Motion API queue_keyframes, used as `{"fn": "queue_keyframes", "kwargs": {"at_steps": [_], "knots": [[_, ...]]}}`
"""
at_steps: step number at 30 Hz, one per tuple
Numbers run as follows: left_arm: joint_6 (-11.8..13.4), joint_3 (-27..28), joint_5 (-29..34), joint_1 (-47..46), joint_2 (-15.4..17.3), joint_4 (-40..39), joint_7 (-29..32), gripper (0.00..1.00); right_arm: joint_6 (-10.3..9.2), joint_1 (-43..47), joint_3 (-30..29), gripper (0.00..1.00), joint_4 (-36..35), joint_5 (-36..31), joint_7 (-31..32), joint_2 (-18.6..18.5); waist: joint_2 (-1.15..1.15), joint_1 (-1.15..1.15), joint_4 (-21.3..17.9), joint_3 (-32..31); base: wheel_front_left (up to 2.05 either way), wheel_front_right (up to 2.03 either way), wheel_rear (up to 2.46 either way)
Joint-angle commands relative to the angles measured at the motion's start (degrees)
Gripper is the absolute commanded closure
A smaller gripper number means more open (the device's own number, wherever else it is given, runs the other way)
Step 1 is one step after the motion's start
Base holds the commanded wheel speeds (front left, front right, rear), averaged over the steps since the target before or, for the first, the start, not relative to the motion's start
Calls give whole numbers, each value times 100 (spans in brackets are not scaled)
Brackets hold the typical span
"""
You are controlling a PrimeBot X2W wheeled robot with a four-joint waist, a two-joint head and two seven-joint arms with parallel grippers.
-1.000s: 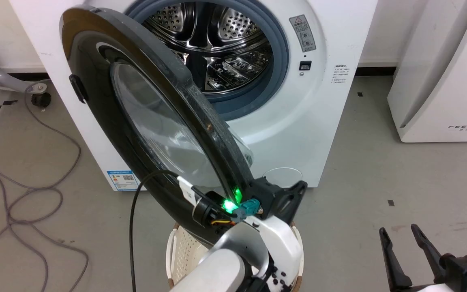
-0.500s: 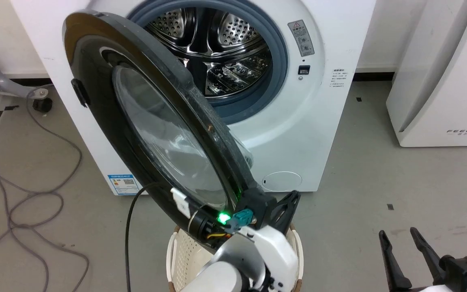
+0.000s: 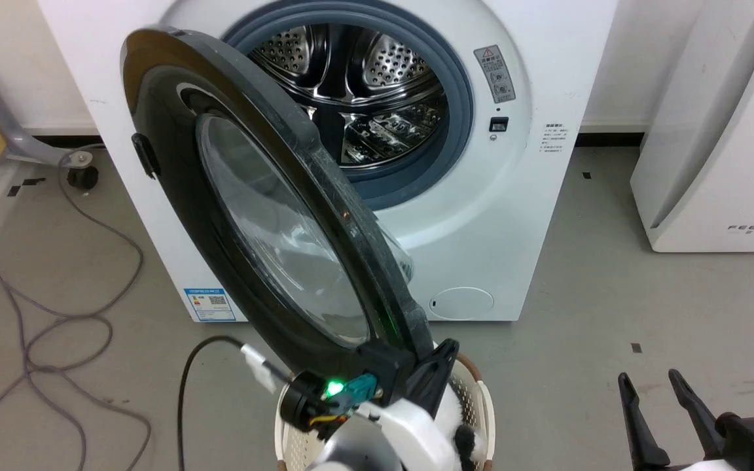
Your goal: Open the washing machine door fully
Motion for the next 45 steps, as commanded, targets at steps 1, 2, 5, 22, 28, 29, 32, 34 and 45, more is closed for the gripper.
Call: {"fn": "queue_keyframes", "kwargs": {"at_steps": [1,2,5,22,28,29,32,34,45], "knots": [[101,64,28,156,108,-49,-52,100,5,36,-6,0,25,30,18,22,0,0,8,-21,0,0,0],[155,71,41,230,142,-116,-65,100,5,45,-10,0,27,35,19,22,0,0,14,-30,0,0,0],[306,99,82,438,265,-323,-84,100,5,74,-32,0,33,52,20,22,0,0,50,-53,0,0,0],[405,30,216,592,516,-721,-179,100,5,84,-11,0,99,146,75,22,0,0,171,-108,0,0,0],[258,21,166,346,424,-458,-249,100,5,95,-1,0,154,208,79,22,0,0,122,-102,0,0,0],[230,7,163,300,404,-406,-253,100,5,94,2,0,163,216,77,22,0,0,109,-103,0,0,0],[190,-13,163,190,344,-254,-280,100,5,94,-10,0,188,242,72,22,0,0,78,-101,0,0,0],[198,-15,177,155,332,-178,-306,100,5,103,-13,0,211,264,73,22,0,0,65,-106,0,0,0],[613,27,299,670,673,-598,-268,100,5,150,-70,0,367,360,-6,22,0,0,346,-105,0,0,0]]}}
